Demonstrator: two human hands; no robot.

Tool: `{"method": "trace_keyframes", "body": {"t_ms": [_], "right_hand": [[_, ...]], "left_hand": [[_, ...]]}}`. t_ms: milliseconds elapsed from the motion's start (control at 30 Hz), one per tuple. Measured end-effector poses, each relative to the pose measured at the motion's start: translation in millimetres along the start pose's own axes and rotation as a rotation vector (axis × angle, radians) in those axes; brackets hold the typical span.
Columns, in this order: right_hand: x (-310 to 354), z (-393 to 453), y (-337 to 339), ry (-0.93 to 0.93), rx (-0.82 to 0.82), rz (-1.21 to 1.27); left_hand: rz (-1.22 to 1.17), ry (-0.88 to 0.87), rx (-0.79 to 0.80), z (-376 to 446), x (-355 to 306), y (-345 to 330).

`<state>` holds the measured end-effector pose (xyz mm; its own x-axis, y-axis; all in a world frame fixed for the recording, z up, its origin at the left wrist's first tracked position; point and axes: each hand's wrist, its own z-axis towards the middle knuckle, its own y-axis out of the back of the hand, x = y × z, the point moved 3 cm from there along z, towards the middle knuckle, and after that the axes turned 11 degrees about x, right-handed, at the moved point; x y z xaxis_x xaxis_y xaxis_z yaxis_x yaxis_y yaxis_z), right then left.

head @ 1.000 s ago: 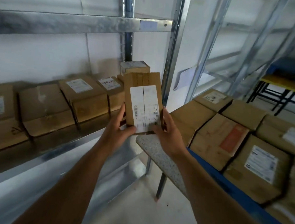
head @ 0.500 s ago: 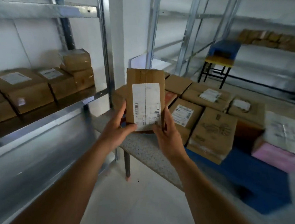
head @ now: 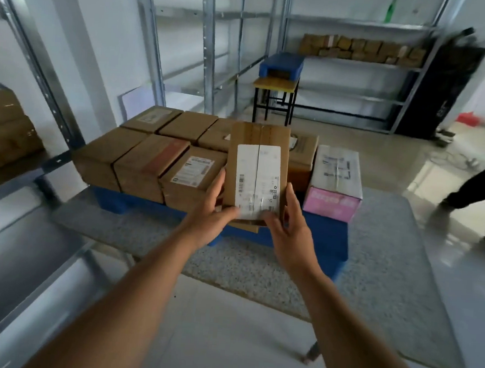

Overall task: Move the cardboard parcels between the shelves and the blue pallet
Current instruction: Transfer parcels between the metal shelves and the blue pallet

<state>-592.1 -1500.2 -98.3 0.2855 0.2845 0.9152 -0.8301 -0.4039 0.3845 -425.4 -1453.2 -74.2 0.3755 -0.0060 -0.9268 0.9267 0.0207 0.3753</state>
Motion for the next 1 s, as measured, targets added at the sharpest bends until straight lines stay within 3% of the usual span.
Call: {"method": "trace_keyframes", "body": {"t_ms": [267,600,1000], "right_hand": [[-30.9,16.8,53.6,-0.097,-0.1,-0.139],[-53.3,48.2,66.0,-0.203,-0.109,-0.175],[-59.2,64.8,61.5,-0.329,-0.024,-0.204]], "left_hand": [[0.065,0.068,0.131,61.9,-3.8,-45.4],[0.226,0.177,0.236,110.4,5.4,-50.7],[0.483,0.246,0.195,125.4,3.9,-40.3]]}}
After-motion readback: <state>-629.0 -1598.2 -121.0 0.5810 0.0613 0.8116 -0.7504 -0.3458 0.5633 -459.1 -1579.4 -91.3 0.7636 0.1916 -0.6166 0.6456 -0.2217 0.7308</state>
